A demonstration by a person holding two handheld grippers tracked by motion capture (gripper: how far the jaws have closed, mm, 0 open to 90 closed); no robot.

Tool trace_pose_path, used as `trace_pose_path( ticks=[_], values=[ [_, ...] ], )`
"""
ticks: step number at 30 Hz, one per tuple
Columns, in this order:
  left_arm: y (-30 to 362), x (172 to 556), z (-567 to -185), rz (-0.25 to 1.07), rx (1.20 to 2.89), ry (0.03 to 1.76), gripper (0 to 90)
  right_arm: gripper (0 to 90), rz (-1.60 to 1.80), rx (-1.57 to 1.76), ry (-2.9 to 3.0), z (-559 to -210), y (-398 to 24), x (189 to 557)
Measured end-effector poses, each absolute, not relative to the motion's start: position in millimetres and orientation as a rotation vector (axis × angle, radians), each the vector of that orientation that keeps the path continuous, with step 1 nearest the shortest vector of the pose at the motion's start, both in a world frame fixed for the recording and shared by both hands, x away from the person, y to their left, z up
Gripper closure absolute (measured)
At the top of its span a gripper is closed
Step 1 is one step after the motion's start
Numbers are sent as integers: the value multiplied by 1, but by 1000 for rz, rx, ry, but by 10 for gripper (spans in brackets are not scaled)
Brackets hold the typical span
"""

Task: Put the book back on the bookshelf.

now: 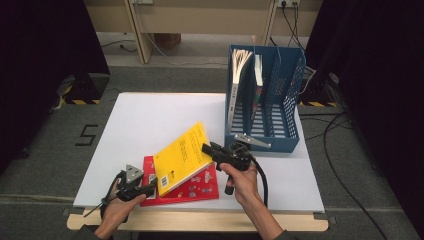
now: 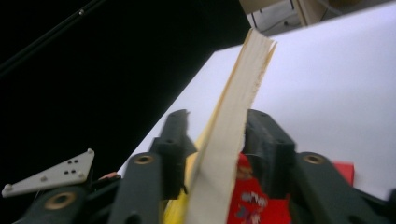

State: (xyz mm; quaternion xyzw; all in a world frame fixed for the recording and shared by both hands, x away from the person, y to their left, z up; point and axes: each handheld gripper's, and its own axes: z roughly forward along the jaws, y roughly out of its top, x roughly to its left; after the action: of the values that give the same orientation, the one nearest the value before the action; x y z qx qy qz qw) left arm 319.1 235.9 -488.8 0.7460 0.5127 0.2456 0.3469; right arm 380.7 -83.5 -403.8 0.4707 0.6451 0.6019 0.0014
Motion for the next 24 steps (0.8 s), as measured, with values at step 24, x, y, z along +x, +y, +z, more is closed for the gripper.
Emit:
trace_pose_path(
  ticks=[24],
  values=[
    [224, 338, -492, 637, 1906, 1363, 173, 737, 1770, 940, 2188, -351, -9, 377]
  ],
)
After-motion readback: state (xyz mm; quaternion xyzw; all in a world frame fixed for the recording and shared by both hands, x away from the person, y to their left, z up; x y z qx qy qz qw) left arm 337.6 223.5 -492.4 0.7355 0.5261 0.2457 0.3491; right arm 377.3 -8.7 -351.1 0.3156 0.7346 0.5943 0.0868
